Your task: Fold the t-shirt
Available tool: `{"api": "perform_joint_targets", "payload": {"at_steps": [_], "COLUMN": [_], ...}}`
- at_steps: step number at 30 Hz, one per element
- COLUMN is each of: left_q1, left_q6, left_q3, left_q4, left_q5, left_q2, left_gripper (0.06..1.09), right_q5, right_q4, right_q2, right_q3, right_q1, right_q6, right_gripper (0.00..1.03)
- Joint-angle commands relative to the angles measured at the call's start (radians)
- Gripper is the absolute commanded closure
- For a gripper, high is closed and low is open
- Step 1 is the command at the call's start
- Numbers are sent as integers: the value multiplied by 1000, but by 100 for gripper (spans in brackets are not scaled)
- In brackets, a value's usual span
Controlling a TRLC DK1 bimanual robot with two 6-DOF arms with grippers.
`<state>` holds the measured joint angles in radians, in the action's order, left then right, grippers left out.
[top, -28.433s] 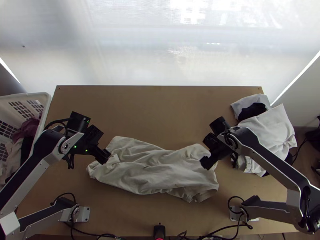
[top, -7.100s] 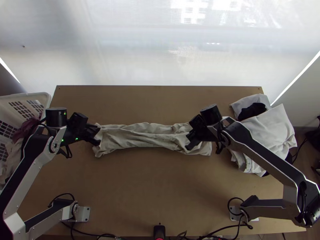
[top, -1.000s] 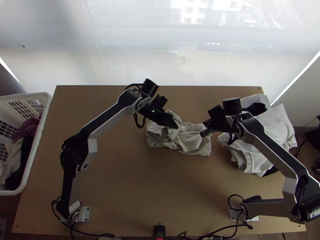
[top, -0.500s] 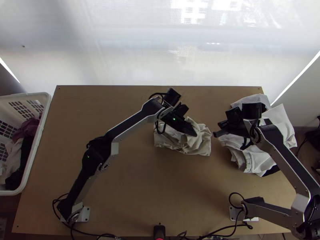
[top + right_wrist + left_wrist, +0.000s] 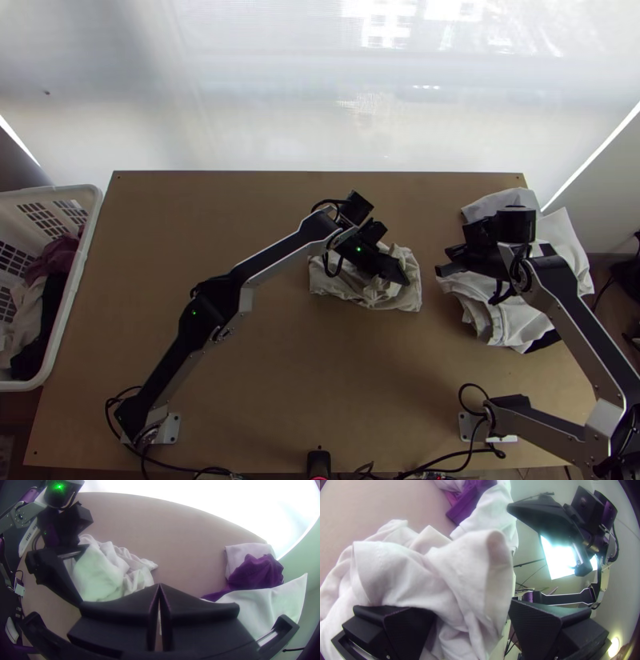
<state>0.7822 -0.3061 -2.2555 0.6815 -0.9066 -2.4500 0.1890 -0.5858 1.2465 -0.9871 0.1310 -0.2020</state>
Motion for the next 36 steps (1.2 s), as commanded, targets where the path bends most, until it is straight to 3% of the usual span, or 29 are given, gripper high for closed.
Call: {"api": "perform_joint_targets", "payload": {"at_steps": [1,9,20,23,26,27,30,31,33,35,36], "left_q1": [29,34,-83,-150,-198,-209,-219,-221,-227,-236,-242], "left_q6": [-67,-206,-214,-102,205,245,245,305,317,237,223], "left_q3": [-7,-12,-15,54,80,142,381,401,432,574,637], "left_q4": [-22,-168,-214,-119,190,197,20,26,35,-177,-270], "left_q5": [-63,-61,-60,-60,-48,-3,376,405,564,735,761], "left_q2": [45,143,144,217,243,272,384,388,401,477,514], "left_gripper": [10,10,10,10,10,8,9,10,10,10,12], "right_q5": [1,0,4,46,50,49,49,49,49,49,50], "right_q4": [-2,-2,-6,-8,-6,-6,-5,-5,-3,6,9], "right_q2": [-13,-22,-30,-5,22,37,93,113,143,177,195], "right_q3": [1,4,11,15,15,11,-15,-25,-42,-61,-68], "right_q1": [-13,-22,-18,38,154,191,265,283,320,343,349], "right_q6": [4,4,27,53,53,47,30,32,33,38,36], "right_gripper": [100,100,100,100,100,100,100,100,100,100,100]}}
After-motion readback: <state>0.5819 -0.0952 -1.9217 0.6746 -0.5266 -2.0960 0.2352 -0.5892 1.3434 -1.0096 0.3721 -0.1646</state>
